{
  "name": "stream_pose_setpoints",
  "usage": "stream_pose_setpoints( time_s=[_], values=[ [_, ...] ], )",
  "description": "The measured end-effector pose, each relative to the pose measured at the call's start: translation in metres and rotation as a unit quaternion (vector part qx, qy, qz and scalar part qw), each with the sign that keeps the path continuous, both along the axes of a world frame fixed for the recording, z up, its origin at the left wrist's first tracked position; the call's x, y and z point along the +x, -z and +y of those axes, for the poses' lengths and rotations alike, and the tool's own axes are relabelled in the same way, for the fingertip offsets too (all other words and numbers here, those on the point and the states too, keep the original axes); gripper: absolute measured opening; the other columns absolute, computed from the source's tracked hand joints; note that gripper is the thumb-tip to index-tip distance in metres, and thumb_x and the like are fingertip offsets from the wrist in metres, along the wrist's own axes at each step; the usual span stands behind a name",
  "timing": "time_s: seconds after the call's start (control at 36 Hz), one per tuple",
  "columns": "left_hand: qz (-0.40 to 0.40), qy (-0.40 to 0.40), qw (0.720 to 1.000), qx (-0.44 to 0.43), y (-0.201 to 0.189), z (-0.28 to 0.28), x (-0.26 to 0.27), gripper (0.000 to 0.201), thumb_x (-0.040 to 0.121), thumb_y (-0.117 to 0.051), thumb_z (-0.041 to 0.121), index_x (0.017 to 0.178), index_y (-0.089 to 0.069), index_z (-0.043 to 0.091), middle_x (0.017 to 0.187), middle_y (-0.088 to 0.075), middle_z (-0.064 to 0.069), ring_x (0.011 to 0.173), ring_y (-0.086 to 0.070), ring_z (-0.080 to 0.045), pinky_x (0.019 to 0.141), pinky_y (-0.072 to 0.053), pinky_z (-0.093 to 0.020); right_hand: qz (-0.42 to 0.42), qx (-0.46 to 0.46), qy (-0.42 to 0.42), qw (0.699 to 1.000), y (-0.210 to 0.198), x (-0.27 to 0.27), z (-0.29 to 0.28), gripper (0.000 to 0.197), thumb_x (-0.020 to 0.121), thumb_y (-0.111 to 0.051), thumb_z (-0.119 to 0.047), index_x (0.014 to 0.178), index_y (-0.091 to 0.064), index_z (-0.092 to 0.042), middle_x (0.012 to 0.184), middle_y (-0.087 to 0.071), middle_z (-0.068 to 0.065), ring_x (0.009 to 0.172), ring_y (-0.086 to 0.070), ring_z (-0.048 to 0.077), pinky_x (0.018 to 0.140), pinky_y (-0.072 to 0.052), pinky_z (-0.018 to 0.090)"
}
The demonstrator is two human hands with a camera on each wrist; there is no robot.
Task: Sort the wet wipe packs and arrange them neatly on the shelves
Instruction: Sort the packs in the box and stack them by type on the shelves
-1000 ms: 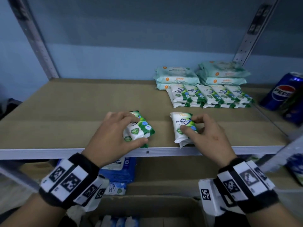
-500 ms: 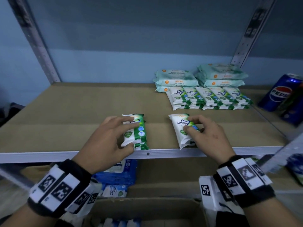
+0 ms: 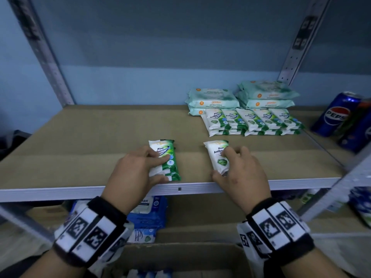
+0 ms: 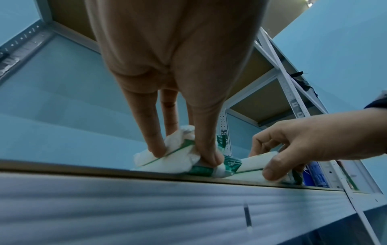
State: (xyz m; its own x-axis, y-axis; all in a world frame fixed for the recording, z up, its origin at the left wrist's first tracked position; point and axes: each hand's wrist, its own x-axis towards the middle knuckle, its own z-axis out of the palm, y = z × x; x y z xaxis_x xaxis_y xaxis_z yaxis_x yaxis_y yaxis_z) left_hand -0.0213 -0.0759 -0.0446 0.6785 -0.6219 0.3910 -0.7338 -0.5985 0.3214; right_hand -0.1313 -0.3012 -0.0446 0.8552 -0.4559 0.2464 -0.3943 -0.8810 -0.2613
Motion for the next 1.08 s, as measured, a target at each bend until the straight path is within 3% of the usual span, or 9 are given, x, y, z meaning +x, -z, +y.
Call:
stream_pose_setpoints(
  time_s=[0.06,0.11,0.17,0.31,0.36,0.5,0.64,0.89,1.08],
  values=[
    [0.029,-0.016,0.999,-0.011,-0.001,-0.004,0.000,0.049,0.070,-0.084,0.042,0.116,-0.071,0.034,0.107,-0.063,0.010,0.081,-0.051,-0.006,0.069,-0.035,-0.018,0.007,-0.003,0.007,1.000,-0.001,0.001,0.002,0.043,0.077,-0.069,-0.037,0.114,-0.057,-0.021,0.108,-0.049,0.007,0.090,-0.054,0.034,0.069,-0.039,0.035],
    [0.044,-0.021,0.999,-0.022,0.000,-0.007,0.001,0.051,0.068,-0.086,0.039,0.116,-0.072,0.033,0.104,-0.063,0.012,0.082,-0.051,-0.003,0.069,-0.032,-0.007,0.007,0.003,0.014,1.000,-0.002,0.001,0.000,0.039,0.078,-0.068,-0.034,0.113,-0.058,-0.021,0.104,-0.050,0.006,0.089,-0.055,0.034,0.066,-0.035,0.033],
    [0.059,-0.024,0.997,-0.036,0.001,-0.011,0.002,0.051,0.065,-0.088,0.035,0.114,-0.073,0.030,0.100,-0.063,0.013,0.084,-0.055,-0.004,0.070,-0.031,-0.003,0.007,0.012,0.020,1.000,-0.003,-0.001,-0.003,0.037,0.078,-0.067,-0.032,0.112,-0.060,-0.022,0.102,-0.051,0.005,0.090,-0.056,0.034,0.065,-0.035,0.033],
    [0.093,-0.037,0.994,-0.049,-0.004,-0.024,0.000,0.050,0.067,-0.089,0.026,0.114,-0.074,0.027,0.104,-0.065,0.010,0.093,-0.059,-0.008,0.079,-0.037,-0.014,0.019,0.033,0.027,0.999,-0.006,-0.010,-0.015,0.039,0.079,-0.068,-0.029,0.116,-0.061,-0.022,0.106,-0.056,0.005,0.097,-0.056,0.032,0.072,-0.045,0.035],
    [0.113,-0.036,0.992,-0.050,-0.008,-0.031,0.001,0.050,0.067,-0.089,0.022,0.114,-0.074,0.023,0.105,-0.064,0.008,0.093,-0.058,-0.007,0.081,-0.036,-0.013,0.027,0.036,0.036,0.998,-0.008,-0.015,-0.023,0.040,0.078,-0.069,-0.029,0.117,-0.061,-0.022,0.106,-0.057,0.005,0.098,-0.057,0.030,0.074,-0.046,0.034],
    [0.127,-0.069,0.989,0.009,-0.021,-0.054,0.009,0.053,0.063,-0.091,0.027,0.113,-0.074,0.025,0.111,-0.065,-0.001,0.095,-0.059,-0.017,0.077,-0.037,-0.020,0.053,0.021,0.068,0.996,-0.012,-0.030,-0.050,0.039,0.080,-0.068,-0.030,0.118,-0.060,-0.023,0.105,-0.060,0.004,0.098,-0.058,0.027,0.070,-0.043,0.031],
    [0.143,-0.093,0.985,0.039,-0.027,-0.081,0.020,0.054,0.063,-0.092,0.027,0.114,-0.073,0.029,0.105,-0.066,0.001,0.084,-0.051,-0.011,0.070,-0.033,-0.019,0.073,0.024,0.104,0.992,-0.018,-0.051,-0.087,0.039,0.082,-0.066,-0.029,0.120,-0.059,-0.025,0.109,-0.061,0.006,0.100,-0.060,0.028,0.073,-0.046,0.032],
    [0.149,-0.107,0.980,0.078,-0.031,-0.119,0.037,0.051,0.066,-0.091,0.024,0.113,-0.073,0.031,0.113,-0.066,0.002,0.088,-0.055,-0.011,0.074,-0.037,-0.019,0.117,0.026,0.165,0.979,-0.025,-0.076,-0.153,0.041,0.080,-0.069,-0.033,0.119,-0.059,-0.030,0.115,-0.063,0.005,0.103,-0.061,0.028,0.073,-0.044,0.029],
    [0.146,-0.106,0.981,0.072,-0.029,-0.139,0.051,0.048,0.064,-0.091,0.024,0.108,-0.075,0.031,0.107,-0.068,0.002,0.084,-0.054,-0.010,0.072,-0.037,-0.017,0.123,0.033,0.194,0.973,-0.025,-0.076,-0.188,0.045,0.076,-0.072,-0.033,0.119,-0.059,-0.030,0.117,-0.064,0.008,0.103,-0.061,0.030,0.076,-0.048,0.032]
  ],
)
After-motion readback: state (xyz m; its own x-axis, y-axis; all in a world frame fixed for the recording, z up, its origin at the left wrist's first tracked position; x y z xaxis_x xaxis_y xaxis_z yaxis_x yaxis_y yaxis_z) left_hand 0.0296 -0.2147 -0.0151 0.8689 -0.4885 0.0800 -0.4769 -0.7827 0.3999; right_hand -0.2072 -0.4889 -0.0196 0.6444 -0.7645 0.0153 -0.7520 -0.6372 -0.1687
